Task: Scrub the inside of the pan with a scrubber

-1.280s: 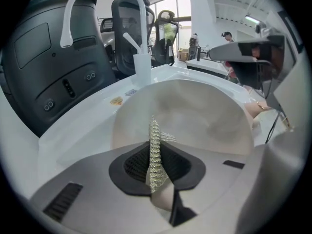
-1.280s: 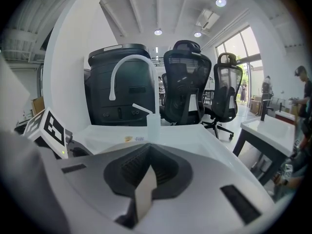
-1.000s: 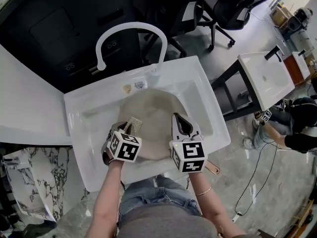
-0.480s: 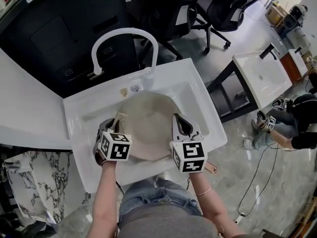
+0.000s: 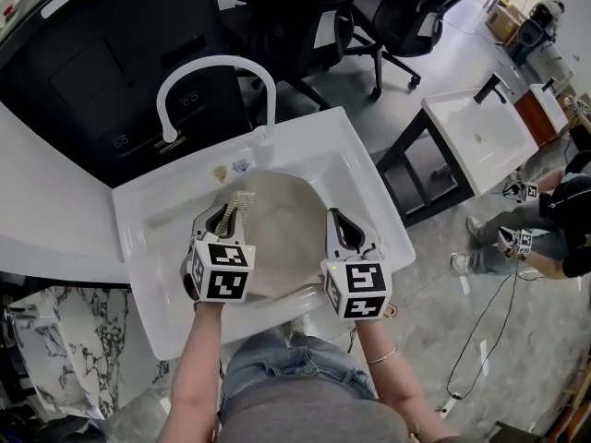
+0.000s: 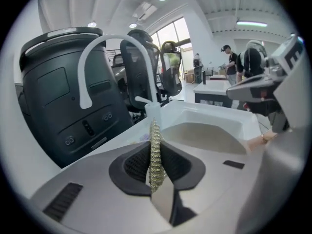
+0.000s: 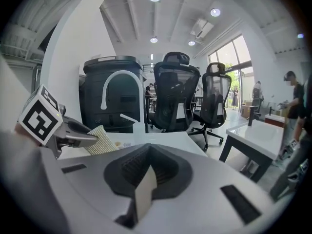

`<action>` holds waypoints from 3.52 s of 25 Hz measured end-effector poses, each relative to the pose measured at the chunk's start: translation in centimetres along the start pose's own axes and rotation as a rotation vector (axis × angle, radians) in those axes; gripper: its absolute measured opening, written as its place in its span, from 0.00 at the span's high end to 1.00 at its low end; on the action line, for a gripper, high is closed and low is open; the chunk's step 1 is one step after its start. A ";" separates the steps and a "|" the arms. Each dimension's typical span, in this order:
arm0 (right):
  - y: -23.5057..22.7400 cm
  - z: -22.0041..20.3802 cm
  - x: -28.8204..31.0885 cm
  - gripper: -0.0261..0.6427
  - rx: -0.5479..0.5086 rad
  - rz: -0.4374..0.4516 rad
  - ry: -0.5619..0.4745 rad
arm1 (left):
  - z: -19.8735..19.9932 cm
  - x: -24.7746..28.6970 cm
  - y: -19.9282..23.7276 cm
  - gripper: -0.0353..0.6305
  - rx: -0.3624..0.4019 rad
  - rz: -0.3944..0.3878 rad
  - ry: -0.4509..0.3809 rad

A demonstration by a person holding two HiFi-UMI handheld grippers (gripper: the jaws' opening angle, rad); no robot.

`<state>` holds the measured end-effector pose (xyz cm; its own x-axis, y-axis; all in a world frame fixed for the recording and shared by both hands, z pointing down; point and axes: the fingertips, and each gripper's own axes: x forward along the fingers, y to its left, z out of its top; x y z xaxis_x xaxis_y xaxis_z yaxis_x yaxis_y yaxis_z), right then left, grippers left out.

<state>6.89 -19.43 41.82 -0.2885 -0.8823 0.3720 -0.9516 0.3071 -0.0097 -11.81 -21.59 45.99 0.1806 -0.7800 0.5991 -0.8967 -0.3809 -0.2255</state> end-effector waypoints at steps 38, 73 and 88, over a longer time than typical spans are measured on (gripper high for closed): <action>-2.5 -1.8 1.3 0.95 0.016 -0.097 0.075 | -3.3 7.3 -11.4 0.85 -0.093 -0.433 0.145; 3.6 -0.8 4.2 0.95 -0.046 0.059 0.072 | -6.2 4.6 4.1 0.85 0.011 0.126 0.147; -0.2 -0.2 0.1 0.95 -0.022 -0.030 0.021 | 3.8 1.8 -1.0 0.85 -0.196 -0.144 -0.236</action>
<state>7.11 -19.55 42.02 -0.2577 -0.8834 0.3914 -0.9570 0.2891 0.0223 -9.06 -24.52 44.38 0.3789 -0.8273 0.4148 -0.9117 -0.4106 0.0140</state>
